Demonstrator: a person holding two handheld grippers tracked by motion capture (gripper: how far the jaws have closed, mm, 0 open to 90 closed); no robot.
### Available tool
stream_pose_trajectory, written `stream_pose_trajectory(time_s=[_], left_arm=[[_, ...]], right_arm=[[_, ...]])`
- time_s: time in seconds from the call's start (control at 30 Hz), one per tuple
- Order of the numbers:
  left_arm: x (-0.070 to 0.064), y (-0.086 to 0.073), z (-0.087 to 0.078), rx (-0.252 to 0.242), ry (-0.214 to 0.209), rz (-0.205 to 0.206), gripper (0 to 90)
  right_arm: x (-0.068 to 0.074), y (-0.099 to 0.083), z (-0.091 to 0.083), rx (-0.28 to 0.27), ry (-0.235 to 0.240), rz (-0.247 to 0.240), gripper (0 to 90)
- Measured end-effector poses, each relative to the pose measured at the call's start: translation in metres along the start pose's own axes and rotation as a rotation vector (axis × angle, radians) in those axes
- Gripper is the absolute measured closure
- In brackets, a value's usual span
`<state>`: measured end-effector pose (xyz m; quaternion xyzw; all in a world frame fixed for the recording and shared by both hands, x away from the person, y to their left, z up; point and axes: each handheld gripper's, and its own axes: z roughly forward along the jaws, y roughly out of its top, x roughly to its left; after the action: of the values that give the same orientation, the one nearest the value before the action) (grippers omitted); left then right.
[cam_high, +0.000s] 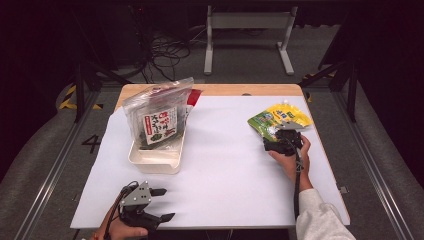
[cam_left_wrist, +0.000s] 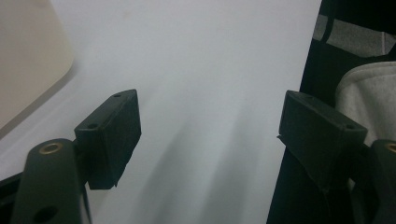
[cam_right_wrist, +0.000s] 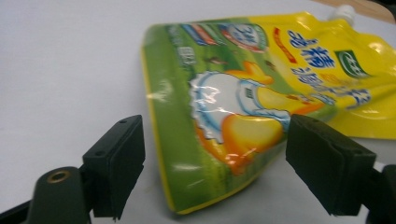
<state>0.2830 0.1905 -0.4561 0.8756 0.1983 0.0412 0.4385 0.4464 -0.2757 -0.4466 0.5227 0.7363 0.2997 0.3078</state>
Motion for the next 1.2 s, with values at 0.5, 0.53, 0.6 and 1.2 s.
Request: stream_pose_trajectory(time_s=[0.5,0.53,0.6,1.2], left_arm=[[0.001,-0.001,0.000,0.006,-0.018,-0.013,21.6],[0.001,-0.001,0.000,0.006,-0.019,-0.012,21.6],[0.002,-0.002,0.000,0.008,-0.022,-0.014,21.6],[0.002,0.004,0.009,0.020,-0.062,0.003,21.8]], right_arm=[[-0.064,-0.001,0.019,-0.014,0.142,0.559,18.4],[-0.064,0.001,0.021,-0.008,0.135,0.548,18.7],[-0.061,0.006,0.025,0.000,0.154,0.524,29.5],[-0.061,0.016,0.030,-0.019,0.296,0.350,84.9]])
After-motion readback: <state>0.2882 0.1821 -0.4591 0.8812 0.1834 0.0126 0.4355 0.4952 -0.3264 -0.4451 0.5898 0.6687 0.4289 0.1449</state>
